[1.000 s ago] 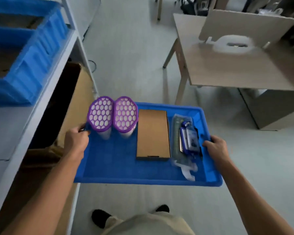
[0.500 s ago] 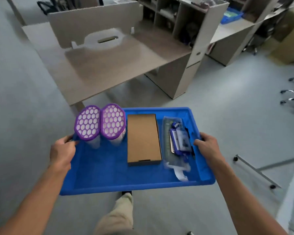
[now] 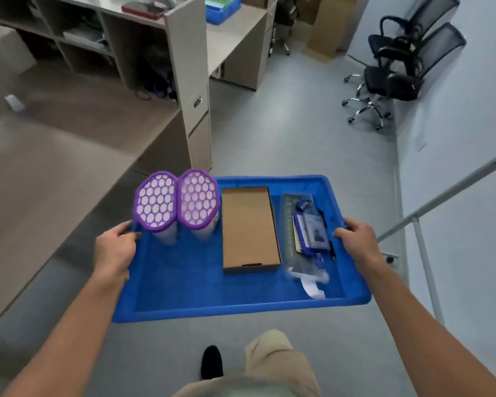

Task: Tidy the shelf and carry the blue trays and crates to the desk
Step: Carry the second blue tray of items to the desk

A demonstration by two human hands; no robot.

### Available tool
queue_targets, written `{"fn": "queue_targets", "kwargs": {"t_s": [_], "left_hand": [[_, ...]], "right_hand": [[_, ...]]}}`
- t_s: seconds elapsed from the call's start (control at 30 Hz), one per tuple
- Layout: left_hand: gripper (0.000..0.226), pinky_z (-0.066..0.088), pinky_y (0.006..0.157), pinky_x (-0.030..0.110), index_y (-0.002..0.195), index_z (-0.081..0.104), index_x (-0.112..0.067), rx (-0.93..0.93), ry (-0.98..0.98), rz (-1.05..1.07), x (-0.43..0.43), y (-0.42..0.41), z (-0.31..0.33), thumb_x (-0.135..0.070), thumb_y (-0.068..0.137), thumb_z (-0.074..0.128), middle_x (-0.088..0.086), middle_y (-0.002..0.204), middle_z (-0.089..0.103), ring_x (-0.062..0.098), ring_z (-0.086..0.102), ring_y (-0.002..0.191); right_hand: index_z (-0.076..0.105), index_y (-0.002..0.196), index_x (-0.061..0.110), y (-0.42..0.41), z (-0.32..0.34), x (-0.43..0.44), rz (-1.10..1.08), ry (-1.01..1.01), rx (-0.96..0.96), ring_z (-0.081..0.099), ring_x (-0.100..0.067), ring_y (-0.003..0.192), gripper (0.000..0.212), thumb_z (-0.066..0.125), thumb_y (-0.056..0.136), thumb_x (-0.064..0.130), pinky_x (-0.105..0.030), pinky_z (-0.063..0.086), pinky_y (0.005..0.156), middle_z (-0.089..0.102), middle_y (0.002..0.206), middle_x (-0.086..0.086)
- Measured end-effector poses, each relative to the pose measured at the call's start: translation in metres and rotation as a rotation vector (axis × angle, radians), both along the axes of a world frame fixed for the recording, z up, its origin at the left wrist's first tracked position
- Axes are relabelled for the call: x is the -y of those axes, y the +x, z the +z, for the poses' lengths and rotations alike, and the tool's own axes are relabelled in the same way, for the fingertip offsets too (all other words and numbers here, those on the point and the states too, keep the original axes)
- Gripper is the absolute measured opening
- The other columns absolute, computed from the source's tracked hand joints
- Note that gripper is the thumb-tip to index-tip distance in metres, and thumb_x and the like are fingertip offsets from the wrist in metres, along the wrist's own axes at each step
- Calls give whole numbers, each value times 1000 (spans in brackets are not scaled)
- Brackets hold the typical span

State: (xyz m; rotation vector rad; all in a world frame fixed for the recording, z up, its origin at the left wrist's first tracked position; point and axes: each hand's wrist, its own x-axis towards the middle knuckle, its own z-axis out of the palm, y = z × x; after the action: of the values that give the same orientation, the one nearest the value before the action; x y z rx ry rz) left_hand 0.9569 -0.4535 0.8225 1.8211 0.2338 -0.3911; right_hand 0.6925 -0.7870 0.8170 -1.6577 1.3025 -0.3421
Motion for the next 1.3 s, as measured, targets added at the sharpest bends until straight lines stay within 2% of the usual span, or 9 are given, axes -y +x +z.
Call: {"fn": "queue_targets", "kwargs": {"t_s": [0.17,0.33,0.4,0.6,0.73,0.83,0.97,1.07,1.3], "left_hand": [[39,48,79,33,131,60,-6,-7,-9,-116,136,89,-5,2,93,53,11,121,64,21,59,97],[36,50,70,32,130,60,-10,-53,-46,-149,274,169,-22,-3,95,53,8,118,64,22,61,93],[38,51,67,32,131,61,-11,-77,-43,-137,331,204,-28,-3,94,55,10,120,65,24,63,94],[38,53,78,38,129,61,-13,-116,-68,-64,484,304,-26,-3,93,57,10,118,65,27,64,100],[39,55,80,41,131,61,-16,-118,-86,-46,570,386,-38,-7,92,58,8,118,66,27,65,101],[38,57,82,46,127,63,-19,-107,-97,-39,627,450,-52,-9,91,60,11,117,68,31,67,102],[38,52,73,32,125,64,-25,-60,-84,0,704,542,-60,-8,91,59,2,106,68,23,64,94],[37,54,82,41,124,66,-23,-44,8,65,750,607,-61,-14,89,61,1,111,70,24,64,96],[41,50,91,39,125,67,-24,-27,78,296,829,727,-71,-20,84,62,1,121,70,24,63,109]], "right_hand": [[72,98,13,52,-5,109,-100,-27,-1,70,-26,77,20,60,84,4,-42,60,66,74,90,-9],[69,99,12,119,-11,240,-122,-19,47,68,-19,73,17,60,88,4,-27,52,53,72,88,-5],[69,101,11,150,-10,298,-122,-9,35,69,-20,75,17,60,89,4,-27,52,54,72,89,-6],[69,99,12,264,11,465,-75,-16,2,69,-23,77,14,60,90,6,-32,55,59,72,90,-8],[71,101,11,353,7,571,-42,-17,26,71,-25,78,14,61,91,8,-42,60,70,73,88,-6],[71,107,8,426,1,638,-27,-47,57,68,-21,77,17,62,93,10,-31,55,64,72,90,-6],[71,108,9,534,-5,725,11,-35,53,70,-21,78,19,62,93,14,-28,52,61,73,93,-8],[72,109,10,613,-1,781,52,-25,39,71,-24,82,20,62,92,14,-32,54,65,74,92,-7],[70,105,19,814,5,892,237,-52,17,69,-17,80,15,61,93,17,-31,55,64,72,93,-2]]}}
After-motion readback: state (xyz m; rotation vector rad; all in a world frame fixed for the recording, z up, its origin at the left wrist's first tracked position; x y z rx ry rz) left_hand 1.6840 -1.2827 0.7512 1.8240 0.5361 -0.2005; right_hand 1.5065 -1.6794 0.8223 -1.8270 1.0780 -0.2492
